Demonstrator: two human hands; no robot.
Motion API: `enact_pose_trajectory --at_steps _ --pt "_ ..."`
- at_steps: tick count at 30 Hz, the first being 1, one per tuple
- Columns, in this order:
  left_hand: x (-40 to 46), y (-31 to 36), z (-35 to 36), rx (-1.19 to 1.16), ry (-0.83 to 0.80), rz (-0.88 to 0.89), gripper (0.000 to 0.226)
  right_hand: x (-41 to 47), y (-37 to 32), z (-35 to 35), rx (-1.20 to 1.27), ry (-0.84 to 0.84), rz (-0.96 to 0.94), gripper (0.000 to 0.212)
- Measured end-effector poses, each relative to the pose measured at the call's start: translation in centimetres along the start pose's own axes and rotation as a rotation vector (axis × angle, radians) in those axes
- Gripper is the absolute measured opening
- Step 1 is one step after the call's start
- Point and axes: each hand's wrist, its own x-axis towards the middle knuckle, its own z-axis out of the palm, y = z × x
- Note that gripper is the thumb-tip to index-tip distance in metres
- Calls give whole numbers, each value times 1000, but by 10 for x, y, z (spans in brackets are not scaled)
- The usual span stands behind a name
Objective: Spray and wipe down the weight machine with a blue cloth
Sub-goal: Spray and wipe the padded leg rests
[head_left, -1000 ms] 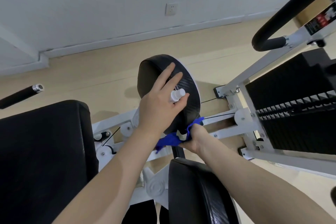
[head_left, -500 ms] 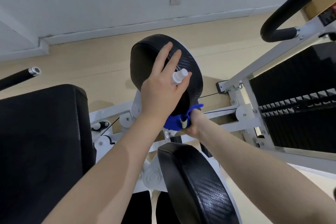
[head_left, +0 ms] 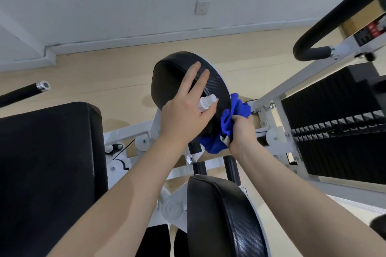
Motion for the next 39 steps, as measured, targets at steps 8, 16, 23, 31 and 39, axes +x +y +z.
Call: enact_pose_trajectory --at_steps 8,16,23,31,39 --pt "11 -17 -35 -402 52 -388 51 -67 -50 46 -1048 -301 -1045 44" --pt "15 -41 -51 -462 -114 -727 46 -68 -79 129 -1938 -311 -1103 42" --pt "10 -33 -45 -444 -400 -668 10 -81 -71 91 -1896 -273 -1073 36" --pt "1 -35 -32 -679 -398 -768 19 -43 -103 101 -1551 -364 -803 31" --pt "16 -41 -37 -624 -403 -743 33 -3 -101 110 -1456 -425 -771 28"
